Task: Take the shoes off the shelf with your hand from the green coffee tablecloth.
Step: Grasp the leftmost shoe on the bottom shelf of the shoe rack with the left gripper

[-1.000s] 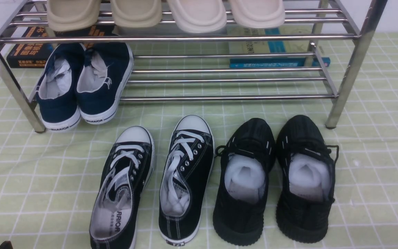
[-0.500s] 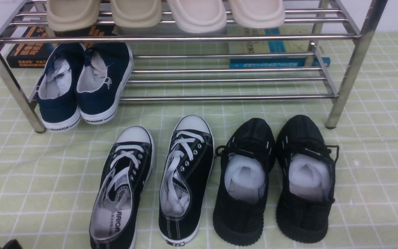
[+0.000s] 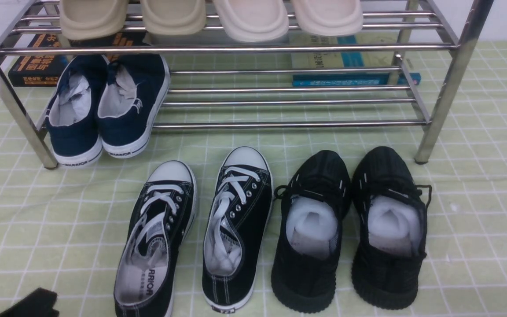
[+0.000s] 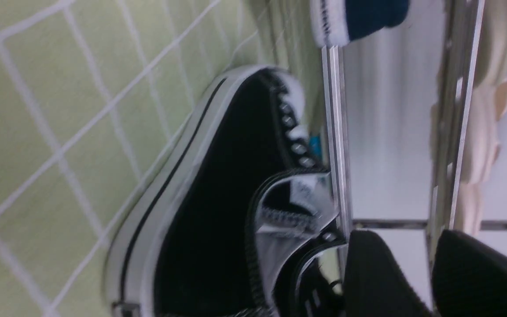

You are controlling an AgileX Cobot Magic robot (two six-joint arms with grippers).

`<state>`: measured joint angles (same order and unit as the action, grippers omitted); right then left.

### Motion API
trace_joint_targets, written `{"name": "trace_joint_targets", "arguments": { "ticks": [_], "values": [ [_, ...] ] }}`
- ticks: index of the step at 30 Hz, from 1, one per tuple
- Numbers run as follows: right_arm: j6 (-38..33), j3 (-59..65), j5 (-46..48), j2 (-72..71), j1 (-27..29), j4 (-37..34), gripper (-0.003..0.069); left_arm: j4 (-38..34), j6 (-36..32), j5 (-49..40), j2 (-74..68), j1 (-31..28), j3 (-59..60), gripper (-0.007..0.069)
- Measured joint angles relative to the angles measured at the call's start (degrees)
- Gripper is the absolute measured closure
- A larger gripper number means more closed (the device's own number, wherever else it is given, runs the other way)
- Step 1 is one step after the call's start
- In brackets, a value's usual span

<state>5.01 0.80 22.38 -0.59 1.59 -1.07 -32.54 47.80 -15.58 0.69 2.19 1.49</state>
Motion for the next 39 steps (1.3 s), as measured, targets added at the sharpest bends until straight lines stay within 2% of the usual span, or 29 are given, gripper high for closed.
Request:
{"name": "trace_joint_targets", "arguments": {
  "ticks": [5, 11, 14, 16, 18, 20, 23, 24, 27, 33, 39],
  "values": [
    [0.0, 0.0, 0.0, 0.0, 0.0, 0.0, 0.042, -1.2, -0.9, 3.3, 0.0, 0.0, -0.7, 0.0415],
    [0.0, 0.0, 0.0, 0.0, 0.0, 0.0, 0.042, 1.2, -5.6, -0.5, -1.1, 0.0, -8.3, 0.0489],
    [0.0, 0.0, 0.0, 0.0, 0.0, 0.0, 0.042, 5.7, -6.7, -6.4, -7.1, 0.0, -13.6, 0.0526],
    [0.0, 0.0, 0.0, 0.0, 0.0, 0.0, 0.042, 13.4, -7.1, -15.6, -17.5, 0.0, -20.0, 0.0544],
    [0.0, 0.0, 0.0, 0.0, 0.0, 0.0, 0.042, 15.6, -7.2, -18.1, -20.6, 0.0, -22.1, 0.0545],
    [0.0, 0.0, 0.0, 0.0, 0.0, 0.0, 0.042, 23.5, -7.3, -24.6, -31.6, 0.0, -27.7, 0.0543],
    [0.0, 0.0, 0.0, 0.0, 0.0, 0.0, 0.042, 29.8, -7.4, -26.6, -39.6, 0.0, -32.6, 0.053],
    [0.0, 0.0, 0.0, 0.0, 0.0, 0.0, 0.042, 34.4, -7.4, -27.1, -44.9, 0.0, -36.7, 0.0505],
    [0.0, 0.0, 0.0, 0.0, 0.0, 0.0, 0.042, 40.7, -7.4, -27.2, -53.6, 0.0, -43.0, 0.045],
    [0.0, 0.0, 0.0, 0.0, 0.0, 0.0, 0.042, 46.3, -9.6, -27.2, -70.0, 0.0, -57.6, 0.0294],
    [0.0, 0.0, 0.0, 0.0, 0.0, 0.0, 0.042, 49.7, -11.7, -26.4, -80.0, 0.0, -66.8, 0.0249]
  ]
}}
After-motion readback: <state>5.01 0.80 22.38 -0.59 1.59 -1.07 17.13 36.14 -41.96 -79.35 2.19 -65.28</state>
